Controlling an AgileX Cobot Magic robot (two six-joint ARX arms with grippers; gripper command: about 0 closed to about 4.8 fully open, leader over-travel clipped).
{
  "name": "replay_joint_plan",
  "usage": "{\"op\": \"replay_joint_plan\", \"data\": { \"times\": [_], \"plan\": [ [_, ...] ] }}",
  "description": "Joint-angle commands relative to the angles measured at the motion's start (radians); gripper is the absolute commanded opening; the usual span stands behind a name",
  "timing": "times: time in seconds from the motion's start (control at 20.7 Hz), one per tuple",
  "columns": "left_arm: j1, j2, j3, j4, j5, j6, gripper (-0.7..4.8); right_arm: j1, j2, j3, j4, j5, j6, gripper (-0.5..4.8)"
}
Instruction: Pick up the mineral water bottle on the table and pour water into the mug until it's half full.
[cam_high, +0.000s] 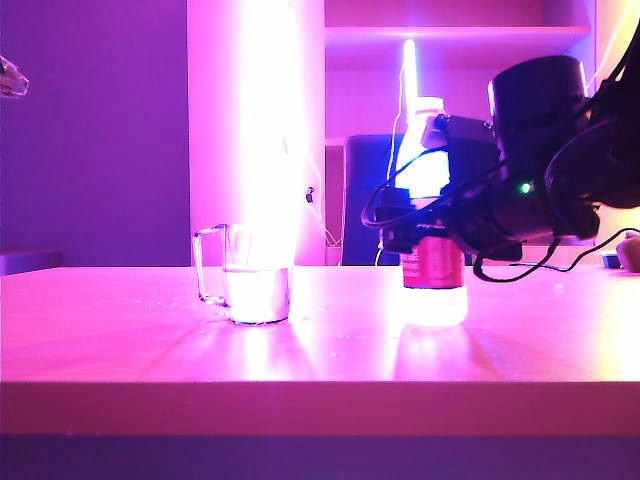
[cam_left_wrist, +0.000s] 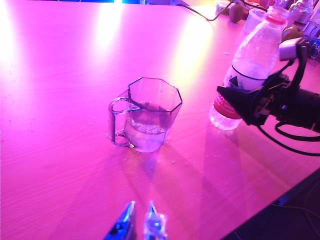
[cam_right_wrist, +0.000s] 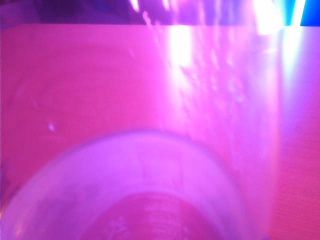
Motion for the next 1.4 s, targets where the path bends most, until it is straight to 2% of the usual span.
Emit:
{"op": "replay_joint_plan", "data": {
  "times": [0.05,0.29,0.39,0.53,0.63,0.73,0.92,0.97,1.02,1.16,1.26,1.31,1.35,1.4],
  "plan": [
    [0.000,-0.001,0.003,0.009,0.002,0.006,0.28,0.002,-0.034,-0.026,0.017,0.003,0.000,4.79],
    [0.002,-0.037,0.004,0.044,-0.019,0.028,0.28,0.002,-0.141,-0.159,0.018,0.016,-0.004,4.79],
    [0.002,-0.116,0.003,0.053,-0.090,0.028,0.28,0.002,-0.210,-0.246,0.026,0.018,-0.003,4.79],
    [0.002,-0.286,-0.001,0.046,-0.352,0.028,0.28,0.006,-0.343,-0.373,0.032,0.018,-0.003,4.79],
    [0.002,-0.364,-0.010,0.053,-0.463,0.027,0.28,0.010,-0.432,-0.435,0.032,0.013,-0.002,4.79],
    [0.002,-0.421,-0.019,0.043,-0.504,0.028,0.28,0.013,-0.528,-0.488,0.030,-0.021,0.003,4.79],
    [0.001,-0.514,-0.061,0.055,-0.516,0.028,0.28,0.014,-0.726,-0.562,0.015,-0.061,0.084,4.79],
    [0.001,-0.530,-0.070,0.055,-0.516,0.028,0.28,0.014,-0.755,-0.569,0.012,-0.063,0.084,4.44],
    [0.001,-0.570,-0.096,0.053,-0.516,0.028,0.28,0.014,-0.819,-0.579,-0.007,-0.086,0.084,3.58],
    [0.002,-0.610,-0.148,0.061,-0.534,0.028,0.29,0.014,-0.927,-0.578,-0.063,-0.137,0.087,2.93],
    [0.001,-0.610,-0.192,0.082,-0.539,0.028,0.28,0.014,-1.014,-0.577,-0.102,-0.195,0.108,1.69],
    [0.001,-0.610,-0.222,0.113,-0.541,0.028,0.29,0.014,-1.064,-0.578,-0.120,-0.227,0.134,0.46],
    [0.001,-0.610,-0.244,0.135,-0.541,0.028,0.28,0.014,-1.096,-0.578,-0.131,-0.270,0.144,-0.14],
    [0.001,-0.610,-0.283,0.172,-0.541,0.027,0.28,0.014,-1.139,-0.577,-0.138,-0.337,0.144,-0.02]
  ]
}}
